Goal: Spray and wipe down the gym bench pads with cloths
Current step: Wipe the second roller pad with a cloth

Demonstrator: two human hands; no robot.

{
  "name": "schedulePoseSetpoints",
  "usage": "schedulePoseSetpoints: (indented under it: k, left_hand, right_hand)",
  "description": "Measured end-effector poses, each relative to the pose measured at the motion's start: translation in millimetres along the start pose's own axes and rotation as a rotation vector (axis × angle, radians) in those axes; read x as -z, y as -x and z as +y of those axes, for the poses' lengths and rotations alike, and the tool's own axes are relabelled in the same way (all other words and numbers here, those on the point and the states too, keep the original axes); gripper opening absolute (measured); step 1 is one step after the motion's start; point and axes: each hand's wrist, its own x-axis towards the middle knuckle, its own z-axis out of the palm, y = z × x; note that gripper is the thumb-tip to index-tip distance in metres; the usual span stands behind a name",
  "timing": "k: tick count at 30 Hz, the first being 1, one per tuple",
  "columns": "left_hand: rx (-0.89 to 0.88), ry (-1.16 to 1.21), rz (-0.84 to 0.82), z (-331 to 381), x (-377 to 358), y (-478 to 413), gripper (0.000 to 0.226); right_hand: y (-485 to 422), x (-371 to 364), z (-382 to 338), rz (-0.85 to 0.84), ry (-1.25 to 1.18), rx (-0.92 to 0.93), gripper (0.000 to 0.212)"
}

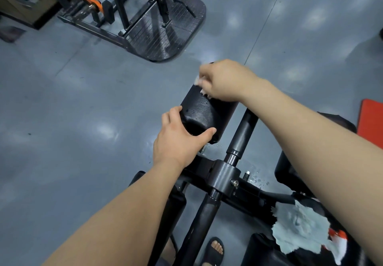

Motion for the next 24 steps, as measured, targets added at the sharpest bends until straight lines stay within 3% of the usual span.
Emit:
schedulePoseSetpoints:
  k: [5, 8, 12, 14, 21, 24]
  left_hand:
    - [0.0, -0.008, -0.006, 2, 1, 0, 0.094]
    - [0.005, -0.005, -0.007, 2, 1, 0, 0.095]
    - [0.005, 0.005, -0.003, 2, 1, 0, 0.095]
    - [0.004, 0.002, -0.002, 3, 1, 0, 0.096]
    - [0.012, -0.027, -0.013, 3, 2, 0, 0.094]
    - [0.013, -0.022, -0.014, 3, 1, 0, 0.095]
  right_hand:
    - [33, 10, -2, -0.246, -0.041, 0.148, 0.04]
    - [14, 17, 15, -0.165, -0.013, 0.12, 0.038]
    - [-15, 18, 38, 0.042, -0.042, -0.098, 0.04]
    - [-21, 15, 36, 0.069, -0.023, -0.136, 0.037]
    - [26, -6, -18, -0.027, -0.048, 0.225, 0.025]
    - [29, -3, -7, -0.026, -0.049, 0.193, 0.031]
